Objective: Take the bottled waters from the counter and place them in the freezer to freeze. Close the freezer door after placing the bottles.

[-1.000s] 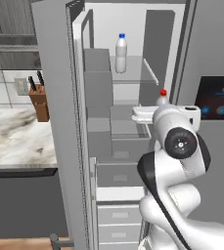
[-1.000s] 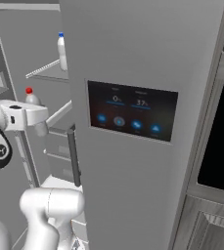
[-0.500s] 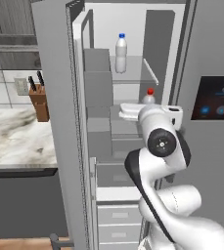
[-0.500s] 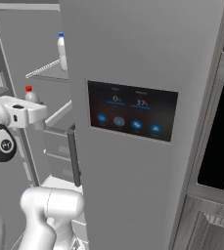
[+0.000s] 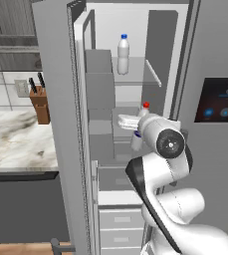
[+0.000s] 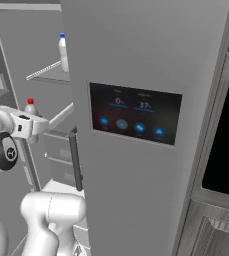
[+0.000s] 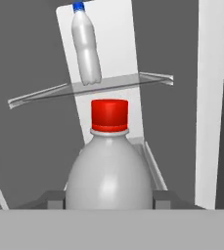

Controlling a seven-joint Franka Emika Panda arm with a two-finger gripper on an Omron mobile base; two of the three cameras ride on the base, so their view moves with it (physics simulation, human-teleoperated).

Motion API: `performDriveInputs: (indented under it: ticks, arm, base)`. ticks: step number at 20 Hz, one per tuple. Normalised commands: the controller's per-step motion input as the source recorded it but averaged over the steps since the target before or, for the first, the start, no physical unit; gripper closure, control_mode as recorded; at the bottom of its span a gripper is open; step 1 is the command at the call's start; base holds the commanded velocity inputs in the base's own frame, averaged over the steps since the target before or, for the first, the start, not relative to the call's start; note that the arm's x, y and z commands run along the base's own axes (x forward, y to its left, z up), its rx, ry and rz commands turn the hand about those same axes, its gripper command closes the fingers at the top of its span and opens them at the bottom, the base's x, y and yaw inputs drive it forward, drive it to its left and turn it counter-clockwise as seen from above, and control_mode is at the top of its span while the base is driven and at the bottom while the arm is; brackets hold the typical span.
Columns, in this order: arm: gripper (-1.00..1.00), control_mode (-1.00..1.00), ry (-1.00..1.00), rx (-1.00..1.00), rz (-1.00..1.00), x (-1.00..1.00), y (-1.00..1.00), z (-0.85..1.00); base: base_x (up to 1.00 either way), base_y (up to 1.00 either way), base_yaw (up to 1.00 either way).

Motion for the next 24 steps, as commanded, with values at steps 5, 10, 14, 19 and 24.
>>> performDriveInputs:
  ticks: [5, 10, 14, 19, 24]
  arm:
    - [1.00, -1.00, -0.01, -0.04, 0.08, 0.35, 0.00, 0.00]
    - [1.00, -1.00, -0.01, -0.08, 0.03, 0.42, -0.23, 0.00]
    - [1.00, -1.00, 0.07, 0.00, 0.00, 0.44, -0.01, -0.01]
    - [1.00, -1.00, 0.01, 0.00, 0.00, 0.41, -0.02, -0.07]
    - [1.00, -1.00, 0.00, 0.00, 0.00, 0.28, 0.00, -0.41]
  base:
    - [0.00, 0.00, 0.00]
    - [0.00, 0.00, 0.00]
    - [0.00, 0.00, 0.00]
    - [0.00, 0.00, 0.00]
    - [0.00, 0.00, 0.00]
